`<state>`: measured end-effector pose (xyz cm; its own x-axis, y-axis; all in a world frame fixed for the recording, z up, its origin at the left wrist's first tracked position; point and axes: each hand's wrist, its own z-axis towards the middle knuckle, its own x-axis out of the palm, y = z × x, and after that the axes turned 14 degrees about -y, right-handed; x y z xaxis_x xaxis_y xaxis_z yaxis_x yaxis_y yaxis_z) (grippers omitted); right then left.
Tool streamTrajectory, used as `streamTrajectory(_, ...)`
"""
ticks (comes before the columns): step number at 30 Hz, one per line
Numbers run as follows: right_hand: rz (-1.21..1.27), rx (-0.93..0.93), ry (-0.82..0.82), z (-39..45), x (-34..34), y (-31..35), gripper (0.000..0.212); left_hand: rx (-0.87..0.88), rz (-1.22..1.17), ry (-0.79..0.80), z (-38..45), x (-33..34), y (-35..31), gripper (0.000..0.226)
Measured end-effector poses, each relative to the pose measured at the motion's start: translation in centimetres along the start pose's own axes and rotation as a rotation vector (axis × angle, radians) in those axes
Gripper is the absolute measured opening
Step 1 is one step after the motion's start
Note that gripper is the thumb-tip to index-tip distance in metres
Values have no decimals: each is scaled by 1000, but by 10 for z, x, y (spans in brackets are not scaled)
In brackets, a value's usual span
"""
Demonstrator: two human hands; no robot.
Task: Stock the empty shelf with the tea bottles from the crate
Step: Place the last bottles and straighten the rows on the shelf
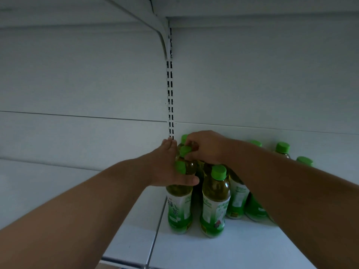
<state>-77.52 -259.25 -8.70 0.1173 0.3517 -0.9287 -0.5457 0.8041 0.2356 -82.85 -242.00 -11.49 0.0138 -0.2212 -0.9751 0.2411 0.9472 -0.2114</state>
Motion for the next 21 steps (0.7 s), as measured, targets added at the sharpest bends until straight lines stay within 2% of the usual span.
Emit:
streamTrajectory(2, -17, -4, 10, 2, 1, 1, 44, 24, 2, -25, -1, 3, -2, 113)
streamTrajectory(4, -24, -24, 12, 6, 2, 1, 42, 7, -8, -57, -1, 3, -3, 111)
streamTrajectory(7, -12, -37, -29, 8, 5, -1, 31, -37, 13, -76, 0, 5, -8, 122)
streamTrajectory(9, 3, -37, -56, 9, 8, -2, 26, -73, 41, -79, 0, 8, -14, 138)
streamTrajectory(13, -5, -56, -82, 11, 10, 0, 24, -134, 114, -115, -1, 8, -17, 148)
streamTrajectory(16, -7, -74, -96, 13, 8, 1, 24, -131, 130, -116, -2, 9, -14, 150)
streamTrajectory(21, 23, -71, -134, 13, 10, 3, 24, -119, 126, -118, 1, 12, -14, 142)
